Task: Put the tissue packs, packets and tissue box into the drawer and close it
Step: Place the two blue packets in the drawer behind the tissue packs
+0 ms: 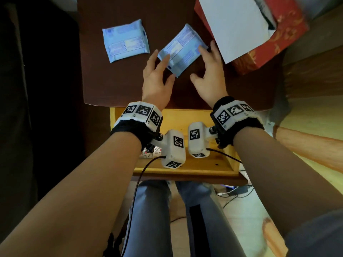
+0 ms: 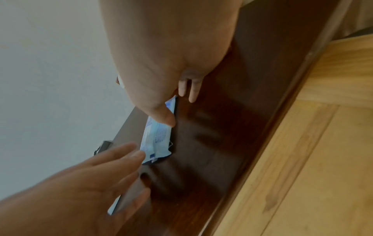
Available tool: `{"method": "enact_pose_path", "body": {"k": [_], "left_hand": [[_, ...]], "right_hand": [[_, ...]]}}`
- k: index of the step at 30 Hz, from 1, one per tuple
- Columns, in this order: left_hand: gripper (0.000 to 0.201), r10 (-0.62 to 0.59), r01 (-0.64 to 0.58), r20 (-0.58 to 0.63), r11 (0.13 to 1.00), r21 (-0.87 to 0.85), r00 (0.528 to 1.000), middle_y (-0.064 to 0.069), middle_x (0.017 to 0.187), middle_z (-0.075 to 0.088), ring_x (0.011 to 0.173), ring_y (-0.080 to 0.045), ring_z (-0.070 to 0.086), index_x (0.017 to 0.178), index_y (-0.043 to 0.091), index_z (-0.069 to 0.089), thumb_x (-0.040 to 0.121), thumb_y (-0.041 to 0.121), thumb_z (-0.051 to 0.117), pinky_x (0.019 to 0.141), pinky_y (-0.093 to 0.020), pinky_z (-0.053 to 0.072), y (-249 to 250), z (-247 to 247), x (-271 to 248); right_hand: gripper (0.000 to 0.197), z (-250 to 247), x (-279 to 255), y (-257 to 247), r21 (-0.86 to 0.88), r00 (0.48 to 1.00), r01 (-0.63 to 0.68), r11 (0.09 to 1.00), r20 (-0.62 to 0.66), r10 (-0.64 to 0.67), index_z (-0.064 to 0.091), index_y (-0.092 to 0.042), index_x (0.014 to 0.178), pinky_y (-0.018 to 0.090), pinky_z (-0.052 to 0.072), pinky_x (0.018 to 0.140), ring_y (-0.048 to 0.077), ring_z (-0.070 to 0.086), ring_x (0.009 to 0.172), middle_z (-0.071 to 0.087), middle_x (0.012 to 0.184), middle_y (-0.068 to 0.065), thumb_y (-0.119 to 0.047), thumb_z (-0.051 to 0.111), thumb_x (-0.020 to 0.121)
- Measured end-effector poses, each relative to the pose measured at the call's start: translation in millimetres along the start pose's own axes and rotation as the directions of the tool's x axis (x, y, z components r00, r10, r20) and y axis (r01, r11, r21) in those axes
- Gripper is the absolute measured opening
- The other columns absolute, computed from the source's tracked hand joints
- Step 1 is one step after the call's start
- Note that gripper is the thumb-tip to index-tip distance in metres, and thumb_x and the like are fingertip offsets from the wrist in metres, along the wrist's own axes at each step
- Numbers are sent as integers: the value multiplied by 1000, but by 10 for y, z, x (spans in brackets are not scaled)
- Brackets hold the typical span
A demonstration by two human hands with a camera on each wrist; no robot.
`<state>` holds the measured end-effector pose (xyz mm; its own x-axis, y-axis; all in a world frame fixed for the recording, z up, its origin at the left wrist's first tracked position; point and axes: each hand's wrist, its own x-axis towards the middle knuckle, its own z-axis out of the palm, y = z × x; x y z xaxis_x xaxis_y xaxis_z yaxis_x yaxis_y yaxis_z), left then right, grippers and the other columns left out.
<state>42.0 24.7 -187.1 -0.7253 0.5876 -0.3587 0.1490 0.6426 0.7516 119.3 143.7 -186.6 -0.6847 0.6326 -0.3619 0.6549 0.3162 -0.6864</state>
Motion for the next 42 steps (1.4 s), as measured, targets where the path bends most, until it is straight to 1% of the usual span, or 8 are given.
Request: {"method": "enact_pose_path", "body": {"k": [6,11,17,20,23,29,35,42], "left_hand": [[73,-80,86,-50,984,156,996,-11,145,34,132,-29,26,143,15,29,82,27,66,107,-30,25,128,52,237],[70,-154,157,-34,965,209,988,-13,126,47,119,-30,36,129,14,44,70,30,76,93,-32,34,89,70,196],[43,-169,165,15,974,155,985,-15,113,54,103,-29,53,106,4,53,71,22,71,79,-34,42,37,0,162],[34,-131,136,-88,989,56,987,-10,105,62,93,-25,60,103,10,52,72,17,67,75,-36,47,5,-119,134],[30,-42,43,-70,999,17,997,-8,100,63,88,-21,61,99,15,56,71,16,69,74,-38,52,8,-243,78],[52,36,-38,221,999,7,975,-6,114,56,106,-19,54,109,23,65,60,21,83,87,-30,48,-94,-516,36],[54,-51,69,147,991,-119,988,-8,121,60,107,-15,58,123,13,52,74,19,75,91,-31,52,-190,-659,78],[17,-109,136,136,968,-209,985,-8,96,70,91,-20,68,91,13,62,77,13,70,83,-43,57,-259,-732,130]], "right_hand": [[53,-52,153,115,28,997,78,997,11,-79,50,-4,125,20,25,108,25,39,131,40,140,15,-7,66,74],[47,59,62,114,70,996,87,994,4,-87,56,-11,114,44,46,96,29,49,112,49,120,14,-6,66,68],[52,106,12,78,157,997,75,985,-1,-76,53,-8,121,3,45,67,14,55,85,45,122,13,-7,72,73],[47,160,-71,-46,300,999,-34,953,2,35,54,-6,120,10,51,72,18,61,86,49,115,7,-15,71,77],[42,202,-159,-251,538,952,-289,792,252,177,55,-7,120,31,57,85,19,68,92,64,103,0,-30,63,85],[29,269,-194,-468,668,912,-409,621,279,300,51,-4,120,22,57,54,15,65,82,62,107,14,-6,47,92],[22,293,-140,-555,663,906,-423,618,293,305,52,-12,109,25,58,60,15,65,80,63,105,10,-1,46,90],[41,313,-34,-573,688,953,-256,679,64,295,55,-15,99,26,56,77,16,66,94,64,105,9,-7,74,64]]}}
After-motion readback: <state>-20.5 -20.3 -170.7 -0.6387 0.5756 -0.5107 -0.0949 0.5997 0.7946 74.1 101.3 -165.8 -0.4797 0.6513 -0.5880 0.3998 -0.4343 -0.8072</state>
